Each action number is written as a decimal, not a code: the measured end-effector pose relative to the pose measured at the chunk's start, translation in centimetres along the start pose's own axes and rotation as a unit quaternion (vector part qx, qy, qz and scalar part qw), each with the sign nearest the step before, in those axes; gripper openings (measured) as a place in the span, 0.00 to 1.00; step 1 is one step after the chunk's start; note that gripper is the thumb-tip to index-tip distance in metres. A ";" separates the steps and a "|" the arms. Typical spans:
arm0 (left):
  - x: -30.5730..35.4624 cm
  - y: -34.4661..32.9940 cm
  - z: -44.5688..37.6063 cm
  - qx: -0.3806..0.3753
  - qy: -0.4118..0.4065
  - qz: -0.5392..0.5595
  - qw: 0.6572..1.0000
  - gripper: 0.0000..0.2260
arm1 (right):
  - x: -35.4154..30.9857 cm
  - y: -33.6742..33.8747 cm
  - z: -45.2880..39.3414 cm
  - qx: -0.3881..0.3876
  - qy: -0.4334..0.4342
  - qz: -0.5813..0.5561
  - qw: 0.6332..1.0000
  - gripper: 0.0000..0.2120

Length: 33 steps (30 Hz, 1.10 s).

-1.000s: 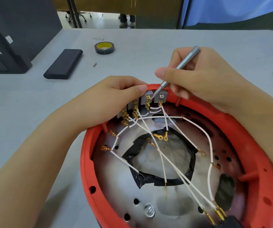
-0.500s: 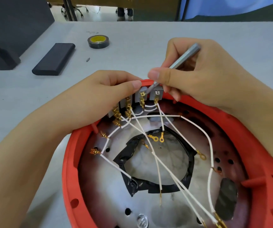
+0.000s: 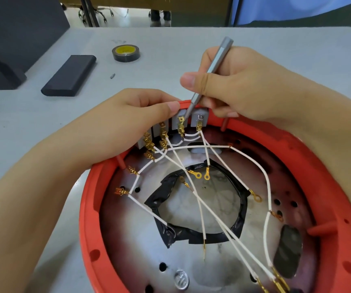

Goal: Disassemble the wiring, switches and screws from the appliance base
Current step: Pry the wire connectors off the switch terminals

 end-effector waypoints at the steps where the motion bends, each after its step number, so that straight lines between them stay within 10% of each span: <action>1: 0.0 0.0 0.0 -0.001 0.000 0.003 1.000 0.08 | -0.1 0.0 -0.1 -0.001 -0.006 0.011 1.000 0.16; 15: 0.0 0.0 -0.1 0.002 -0.007 0.006 1.000 0.09 | 0.5 -0.4 1.0 0.074 0.036 -0.013 0.996 0.12; 33: 0.3 -0.1 0.0 0.008 0.004 -0.009 1.000 0.08 | -0.7 -0.1 -0.1 -0.027 -0.063 -0.032 0.997 0.16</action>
Point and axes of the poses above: each hand's wrist, its own z-axis away from the middle knuckle, its own y-axis out of the back of the hand, x = y × z, the point moved 3 cm from there along -z, towards the middle knuckle, and after that the axes turned 14 degrees about -y, right-handed, at the moved point
